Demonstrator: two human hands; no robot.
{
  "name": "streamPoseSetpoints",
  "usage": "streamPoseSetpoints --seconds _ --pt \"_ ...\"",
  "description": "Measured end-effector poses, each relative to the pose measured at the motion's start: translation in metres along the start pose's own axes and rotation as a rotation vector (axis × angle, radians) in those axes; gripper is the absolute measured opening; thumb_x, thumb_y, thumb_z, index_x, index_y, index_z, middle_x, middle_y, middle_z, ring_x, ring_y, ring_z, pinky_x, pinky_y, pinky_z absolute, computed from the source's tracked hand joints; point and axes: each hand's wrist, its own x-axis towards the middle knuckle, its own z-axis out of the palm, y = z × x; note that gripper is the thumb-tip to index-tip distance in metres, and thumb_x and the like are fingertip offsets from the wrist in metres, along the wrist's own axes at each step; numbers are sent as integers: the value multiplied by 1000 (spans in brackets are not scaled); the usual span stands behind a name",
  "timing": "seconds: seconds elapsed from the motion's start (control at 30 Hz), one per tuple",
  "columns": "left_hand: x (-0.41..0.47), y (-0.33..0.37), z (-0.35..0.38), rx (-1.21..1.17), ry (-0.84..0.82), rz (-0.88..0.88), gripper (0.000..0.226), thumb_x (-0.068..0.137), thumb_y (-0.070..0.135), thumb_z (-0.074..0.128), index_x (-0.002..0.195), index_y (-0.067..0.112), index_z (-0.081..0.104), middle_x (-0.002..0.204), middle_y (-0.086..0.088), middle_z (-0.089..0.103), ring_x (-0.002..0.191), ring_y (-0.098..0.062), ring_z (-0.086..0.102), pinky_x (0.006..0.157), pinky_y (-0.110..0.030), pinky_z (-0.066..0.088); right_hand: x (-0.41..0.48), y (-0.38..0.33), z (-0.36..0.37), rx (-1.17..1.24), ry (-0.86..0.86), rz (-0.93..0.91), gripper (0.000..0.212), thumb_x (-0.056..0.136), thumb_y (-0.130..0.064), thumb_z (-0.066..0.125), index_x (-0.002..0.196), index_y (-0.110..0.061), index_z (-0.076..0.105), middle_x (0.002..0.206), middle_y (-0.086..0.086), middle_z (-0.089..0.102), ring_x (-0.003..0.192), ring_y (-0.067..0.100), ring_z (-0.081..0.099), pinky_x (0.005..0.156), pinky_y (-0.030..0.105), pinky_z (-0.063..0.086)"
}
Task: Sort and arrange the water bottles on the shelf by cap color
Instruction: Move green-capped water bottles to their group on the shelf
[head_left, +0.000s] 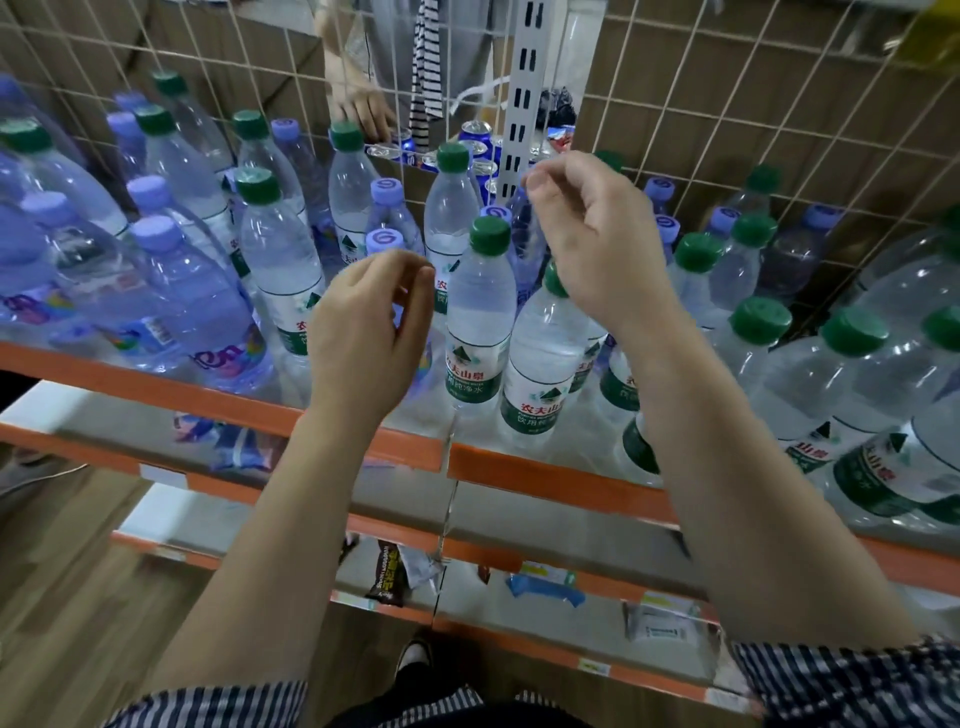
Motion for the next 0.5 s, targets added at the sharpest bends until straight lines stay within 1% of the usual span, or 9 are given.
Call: streamPoseSetpoints --seconds 0.07,0.1,0.13,0.2,0.3,0.33,0.4,0.47,0.5 --pt "19 -7 -3 28 50 32 29 101 26 46 96 5 66 89 -6 67 80 -25 59 68 -33 47 21 -5 -2 -118 -114 31 22 101 -22 50 106 -10 67 69 -14 55 54 -10 47 56 8 33" --pt "27 -12 -2 45 67 45 27 101 25 47 95 5 65 89 -7 67 82 -26 58 71 -29 43 31 -7 -2 -193 -169 40 22 100 -23 51 108 -11 68 75 -10 61 59 -9 50 58 9 35" --pt "33 -18 -1 55 75 55 26 100 23 48 95 5 65 90 -7 67 84 -28 58 75 -26 38 40 -7 0 -274 -225 52 23 99 -23 52 110 -12 68 87 -4 67 69 -6 54 63 12 39" --pt "42 -30 4 45 65 68 23 99 21 50 96 5 66 94 -9 67 88 -30 58 81 -25 33 57 -7 4 -400 -332 89 24 97 -25 57 114 -12 69 105 3 69 87 9 59 74 20 41" --pt "49 -49 13 -36 -31 89 23 98 21 51 101 3 65 101 -11 66 95 -32 57 87 -28 34 78 -2 10 -471 -447 180 30 95 -32 62 120 -16 68 115 2 68 96 13 59 82 23 39" --pt "50 -54 15 -79 -72 89 24 98 22 50 103 3 65 102 -11 65 97 -30 57 88 -28 36 85 0 12 -494 -485 212 32 94 -35 61 120 -17 68 114 0 67 96 13 60 81 24 39" --pt "49 -64 19 -179 -143 51 27 98 25 48 107 5 63 103 -7 65 98 -23 57 87 -24 39 95 8 17 -497 -553 283 34 95 -41 59 119 -19 69 103 -4 67 91 13 62 77 27 44" --pt "46 -71 22 -302 -198 -20 26 98 28 48 109 9 62 101 -1 66 96 -18 60 85 -23 43 100 16 22 -408 -590 375 33 95 -43 58 117 -21 69 90 -4 65 81 13 63 73 31 53" --pt "44 -74 23 -359 -217 -47 25 98 29 48 110 12 61 100 2 66 95 -15 61 83 -24 44 101 19 24 -370 -603 409 32 95 -44 58 116 -22 69 86 -3 64 78 14 61 72 31 54"
